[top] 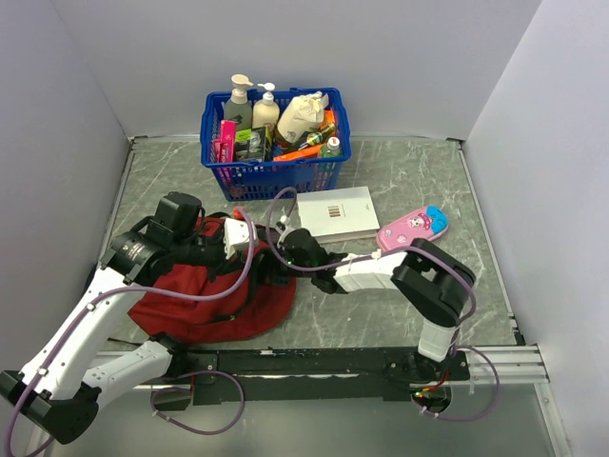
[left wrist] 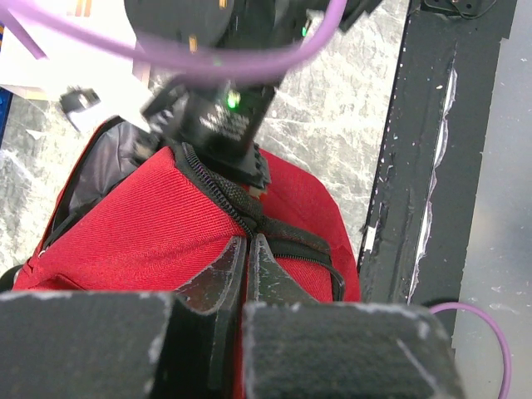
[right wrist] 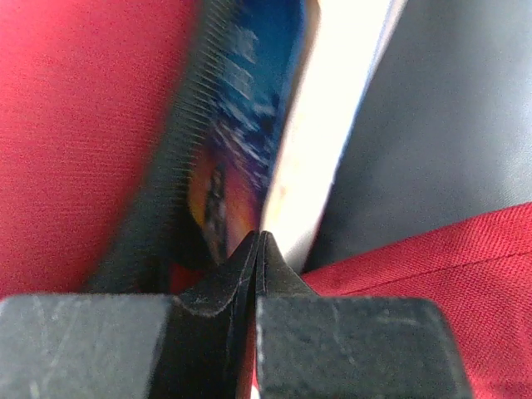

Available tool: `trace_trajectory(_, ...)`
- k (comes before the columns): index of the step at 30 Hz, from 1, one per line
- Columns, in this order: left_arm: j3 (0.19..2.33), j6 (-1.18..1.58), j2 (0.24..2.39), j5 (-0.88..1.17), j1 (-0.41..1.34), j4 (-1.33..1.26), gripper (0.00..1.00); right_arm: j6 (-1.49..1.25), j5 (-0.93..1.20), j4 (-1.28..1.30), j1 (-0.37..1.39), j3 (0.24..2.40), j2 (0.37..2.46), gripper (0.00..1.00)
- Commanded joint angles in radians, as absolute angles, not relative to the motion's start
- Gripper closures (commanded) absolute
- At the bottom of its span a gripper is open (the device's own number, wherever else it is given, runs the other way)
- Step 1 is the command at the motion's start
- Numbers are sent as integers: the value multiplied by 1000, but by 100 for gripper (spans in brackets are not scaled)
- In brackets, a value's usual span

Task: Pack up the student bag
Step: Place the book in the student bag, then pick up the book from the center of the board.

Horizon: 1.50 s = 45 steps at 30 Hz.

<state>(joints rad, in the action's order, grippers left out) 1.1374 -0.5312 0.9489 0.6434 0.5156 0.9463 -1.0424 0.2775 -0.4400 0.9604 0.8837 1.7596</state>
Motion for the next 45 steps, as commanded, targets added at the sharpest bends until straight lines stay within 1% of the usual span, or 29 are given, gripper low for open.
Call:
trace_trajectory(1,1184,-514,950,722,520,865,99,-1075,336,-452,966,917,1841,100)
trace_trajectory(2,1186,-512,951,724,519,867,99,-1100,348,-510,965,914,1864,100)
trace_trajectory(5,1192,-506,948,726,520,862,99,-1114,373,-532,971,948,1896,100)
trace_trajectory(9,1187,-511,946,723,520,859,99,-1169,397,-623,983,994,1937,100)
trace_trajectory(16,1192,-509,954,729,518,854,99,-1190,399,-611,1003,1086,1977,100)
trace_trajectory(19,1192,-514,950,727,519,856,99,-1174,379,-589,999,1062,1941,100)
trace_trajectory(23,1180,-514,937,726,520,859,99,-1144,353,-551,947,967,1876,100)
trace_trajectory(25,1172,-514,931,724,518,862,99,-1112,327,-516,924,910,1820,90)
trace_trajectory(26,1172,-518,930,723,520,862,99,-1108,319,-509,899,887,1801,82)
trace_trajectory(28,1172,-520,928,718,518,865,99,-1103,325,-532,858,809,1743,77)
trace_trajectory(29,1172,-523,927,716,520,865,99,-1103,322,-532,839,787,1721,63)
trace_trajectory(31,1172,-525,927,716,519,867,99,-1098,331,-526,769,738,1655,48)
trace_trajectory(33,1172,-534,930,715,520,877,99,-1080,327,-467,703,721,1585,18)
trace_trajectory(34,1172,-537,931,712,520,880,99,-1059,283,-430,681,712,1559,4)
trace_trajectory(35,1172,-535,931,710,520,879,99,-1048,263,-404,661,707,1534,0)
trace_trajectory(36,1173,-535,933,709,520,879,99,-1042,247,-356,616,704,1498,0)
trace_trajectory(38,1175,-532,937,710,520,874,99,-1022,274,-322,563,707,1482,0)
trace_trajectory(39,1175,-529,936,709,519,870,99,-1011,287,-264,533,715,1476,0)
trace_trajectory(43,1170,-522,931,712,520,858,99,-1017,339,-229,410,724,1476,0)
trace_trajectory(45,1173,-520,930,712,518,862,99,-1044,363,-203,388,732,1491,2)
